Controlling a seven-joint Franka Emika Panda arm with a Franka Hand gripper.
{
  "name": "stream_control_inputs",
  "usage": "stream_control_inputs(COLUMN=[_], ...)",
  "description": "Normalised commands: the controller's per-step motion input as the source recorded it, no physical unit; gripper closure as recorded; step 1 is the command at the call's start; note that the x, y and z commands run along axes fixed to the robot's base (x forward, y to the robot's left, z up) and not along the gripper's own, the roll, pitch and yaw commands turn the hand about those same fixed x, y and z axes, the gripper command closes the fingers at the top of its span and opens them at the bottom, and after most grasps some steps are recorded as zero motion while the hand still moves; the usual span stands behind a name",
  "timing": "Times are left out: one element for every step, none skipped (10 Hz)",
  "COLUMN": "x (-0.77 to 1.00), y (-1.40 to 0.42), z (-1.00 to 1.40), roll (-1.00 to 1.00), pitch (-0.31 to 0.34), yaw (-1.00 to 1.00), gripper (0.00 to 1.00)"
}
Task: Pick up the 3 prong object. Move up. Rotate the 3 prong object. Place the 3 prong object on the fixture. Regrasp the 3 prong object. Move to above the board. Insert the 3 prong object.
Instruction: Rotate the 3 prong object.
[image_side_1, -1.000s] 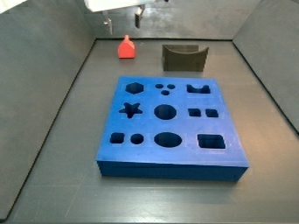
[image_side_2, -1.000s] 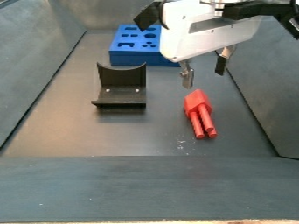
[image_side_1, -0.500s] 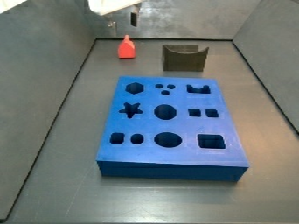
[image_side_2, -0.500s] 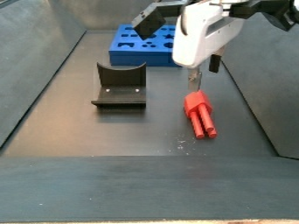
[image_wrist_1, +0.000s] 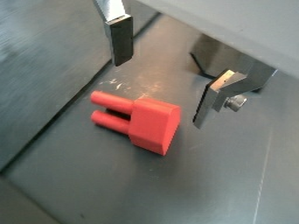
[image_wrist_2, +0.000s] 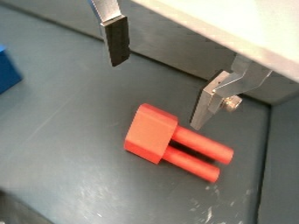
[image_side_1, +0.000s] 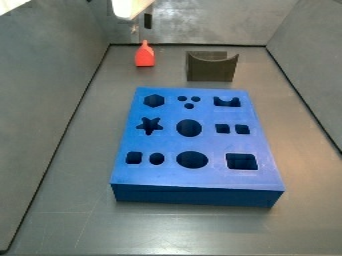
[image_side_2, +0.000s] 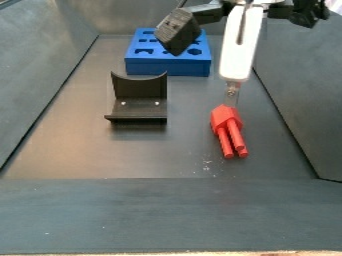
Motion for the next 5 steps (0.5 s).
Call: stream_control_inputs(x=[0.05,0.05,0.05,0.05,0.05], y=[0.0,0.0,0.0,0.01,0.0], z=[-0.03,-0.03,-0.03,-0.03,-0.03], roll=[0.0,0.0,0.0,0.0,0.0], pitch=[-0.01,-0.01,-0.011,-0.011,-0.011], yaw=[1.0,1.0,1.0,1.0,1.0], gripper=[0.0,0.0,0.0,0.0,0.0])
